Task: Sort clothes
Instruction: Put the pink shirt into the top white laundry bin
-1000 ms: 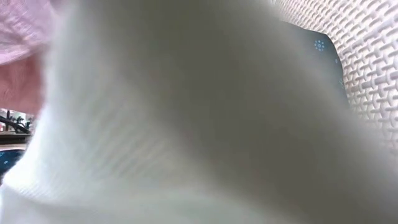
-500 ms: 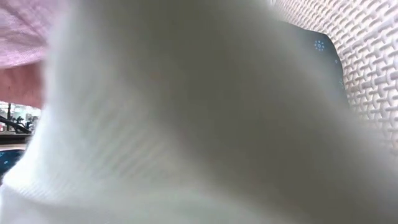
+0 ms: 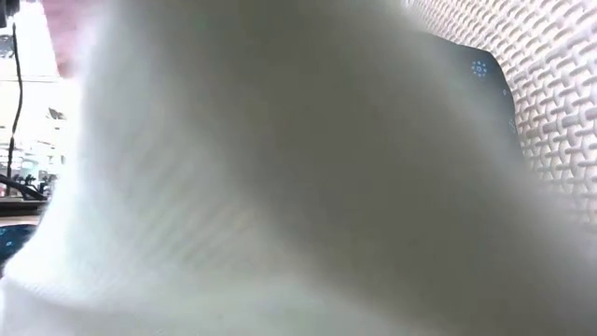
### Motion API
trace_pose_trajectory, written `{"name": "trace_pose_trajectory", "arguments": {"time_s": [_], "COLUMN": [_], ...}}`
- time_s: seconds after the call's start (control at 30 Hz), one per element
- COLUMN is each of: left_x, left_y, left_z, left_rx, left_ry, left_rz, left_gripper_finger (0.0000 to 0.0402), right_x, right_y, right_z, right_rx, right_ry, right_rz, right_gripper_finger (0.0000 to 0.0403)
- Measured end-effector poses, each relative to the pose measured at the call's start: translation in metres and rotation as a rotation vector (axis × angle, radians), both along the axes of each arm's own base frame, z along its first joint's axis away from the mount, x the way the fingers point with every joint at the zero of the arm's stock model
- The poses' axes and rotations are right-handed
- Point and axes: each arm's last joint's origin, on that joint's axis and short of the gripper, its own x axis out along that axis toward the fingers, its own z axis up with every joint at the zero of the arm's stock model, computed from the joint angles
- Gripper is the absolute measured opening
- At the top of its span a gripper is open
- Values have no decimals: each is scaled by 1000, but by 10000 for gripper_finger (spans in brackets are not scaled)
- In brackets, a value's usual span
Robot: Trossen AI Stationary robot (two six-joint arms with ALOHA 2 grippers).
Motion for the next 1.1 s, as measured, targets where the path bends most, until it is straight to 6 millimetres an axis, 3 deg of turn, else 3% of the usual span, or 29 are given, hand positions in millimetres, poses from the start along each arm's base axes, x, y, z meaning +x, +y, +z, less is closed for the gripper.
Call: {"name": "trace_pose_trajectory", "arguments": {"time_s": [0.3, 0.6, 0.87, 1.1], "left_x": [-4, 0, 27, 45], "left_y": [58, 109, 158, 217], "left_z": [40, 62, 54, 33], "left_rx": [-29, 7, 57, 1], "left_ry": [-122, -216, -156, -30], "left_rz": [109, 205, 358, 475], "left_gripper_finger": [29, 29, 29, 29], "right_x": [-19, -25, -26, -34], "right_y": [-58, -123, -177, -231], "right_z": [48, 70, 68, 48], "right_rx": [-62, -67, -23, 196], "right_ry": [-76, -134, -121, 10], "right_rz": [-86, -113, -237, -395], "right_gripper_finger": [1, 1, 4, 7]}}
